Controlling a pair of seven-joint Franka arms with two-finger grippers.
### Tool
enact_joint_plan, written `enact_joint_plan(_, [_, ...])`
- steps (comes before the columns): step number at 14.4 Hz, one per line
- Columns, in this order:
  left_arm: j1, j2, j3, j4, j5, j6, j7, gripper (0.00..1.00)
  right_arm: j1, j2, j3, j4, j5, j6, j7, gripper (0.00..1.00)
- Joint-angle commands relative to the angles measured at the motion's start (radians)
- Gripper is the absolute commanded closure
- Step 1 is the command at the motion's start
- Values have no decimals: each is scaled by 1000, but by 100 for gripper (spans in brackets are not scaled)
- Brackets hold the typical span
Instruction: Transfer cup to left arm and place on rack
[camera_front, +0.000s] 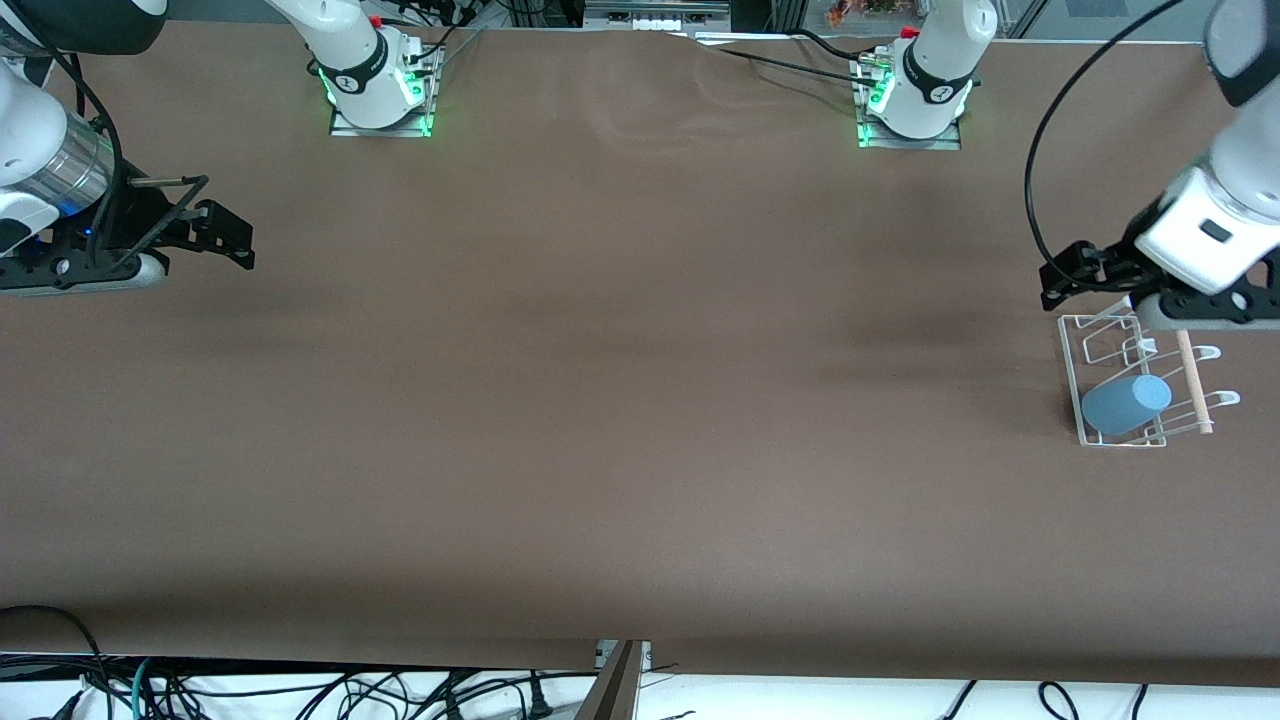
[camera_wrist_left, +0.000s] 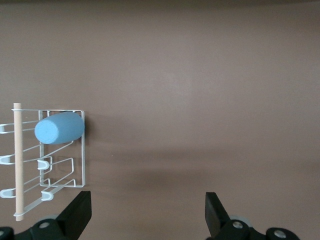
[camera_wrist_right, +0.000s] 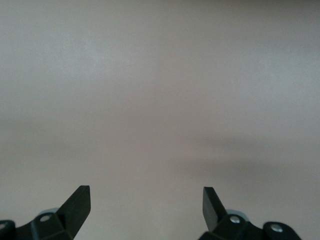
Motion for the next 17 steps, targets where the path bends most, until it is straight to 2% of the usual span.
enact_joint_plan(1, [-28,-55,19,-74,23,22,-16,0,1,10,-1,24,-11,-3,5,1])
enact_joint_plan(6, [-31,-51,28,-70,13,11,46,0,1,10,-1,24,-11,-3,5,1])
enact_joint_plan(8, [-35,-32,57,-33,-47,-39,46,0,1,10,-1,24,-10,-3,5,1])
enact_joint_plan(12, [-44,-29,91,-31,-49,-42,142,0,-1,10,-1,24,-9,-3,5,1])
enact_joint_plan(17, [-51,-29,93,-35,-46,-42,142,0,-1,10,-1,24,-9,-3,5,1])
